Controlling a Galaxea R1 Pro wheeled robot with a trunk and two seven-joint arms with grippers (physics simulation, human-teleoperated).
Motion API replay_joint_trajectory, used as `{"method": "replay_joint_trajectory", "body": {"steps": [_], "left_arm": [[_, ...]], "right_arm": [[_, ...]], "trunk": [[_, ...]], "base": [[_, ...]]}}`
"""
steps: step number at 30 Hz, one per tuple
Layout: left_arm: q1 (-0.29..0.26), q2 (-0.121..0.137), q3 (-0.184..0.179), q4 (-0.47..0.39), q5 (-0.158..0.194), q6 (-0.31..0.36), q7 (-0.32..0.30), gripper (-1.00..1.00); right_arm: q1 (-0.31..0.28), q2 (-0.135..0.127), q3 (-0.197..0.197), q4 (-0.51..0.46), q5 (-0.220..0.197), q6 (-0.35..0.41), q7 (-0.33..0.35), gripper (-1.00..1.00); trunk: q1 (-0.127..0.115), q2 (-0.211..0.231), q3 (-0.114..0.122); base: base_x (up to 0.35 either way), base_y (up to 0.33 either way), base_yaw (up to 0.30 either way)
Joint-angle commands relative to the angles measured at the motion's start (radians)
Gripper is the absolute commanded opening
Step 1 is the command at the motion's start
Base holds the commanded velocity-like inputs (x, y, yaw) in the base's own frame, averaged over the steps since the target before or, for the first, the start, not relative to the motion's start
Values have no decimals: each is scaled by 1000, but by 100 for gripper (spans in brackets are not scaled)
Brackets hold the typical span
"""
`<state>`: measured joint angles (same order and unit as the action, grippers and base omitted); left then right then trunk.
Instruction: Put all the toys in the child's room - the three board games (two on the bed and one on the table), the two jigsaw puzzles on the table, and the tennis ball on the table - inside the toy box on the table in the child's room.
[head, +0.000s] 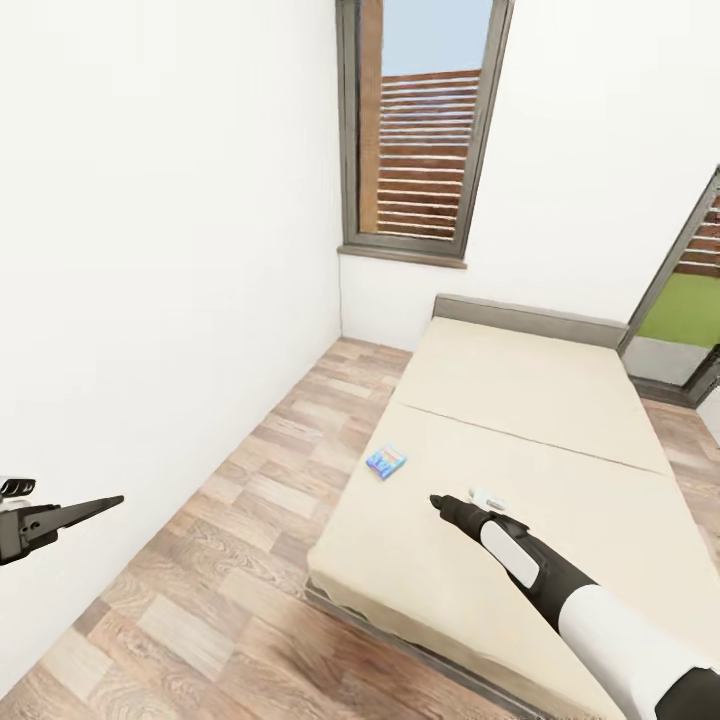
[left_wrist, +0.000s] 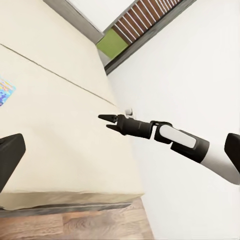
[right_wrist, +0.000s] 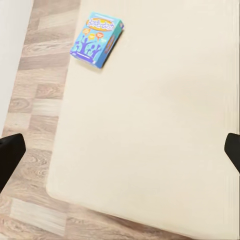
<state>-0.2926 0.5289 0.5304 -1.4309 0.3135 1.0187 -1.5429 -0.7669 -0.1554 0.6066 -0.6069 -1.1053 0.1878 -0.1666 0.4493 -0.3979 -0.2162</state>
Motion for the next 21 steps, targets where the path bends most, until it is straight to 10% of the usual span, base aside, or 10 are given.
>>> {"method": "replay_joint_trajectory", "body": {"steps": [1, 21], "left_arm": [[0, 0, 0, 0, -1, 11, -4, 100], [0, 0, 0, -1, -1, 11, -5, 100]], "right_arm": [[-1, -1, 7, -2, -7, 1, -8, 100], [-1, 3, 8, -1, -7, 1, -8, 100]], "trunk": [[1, -2, -1], [1, -2, 21]], "base": [[1, 49, -224], [0, 67, -224]]}}
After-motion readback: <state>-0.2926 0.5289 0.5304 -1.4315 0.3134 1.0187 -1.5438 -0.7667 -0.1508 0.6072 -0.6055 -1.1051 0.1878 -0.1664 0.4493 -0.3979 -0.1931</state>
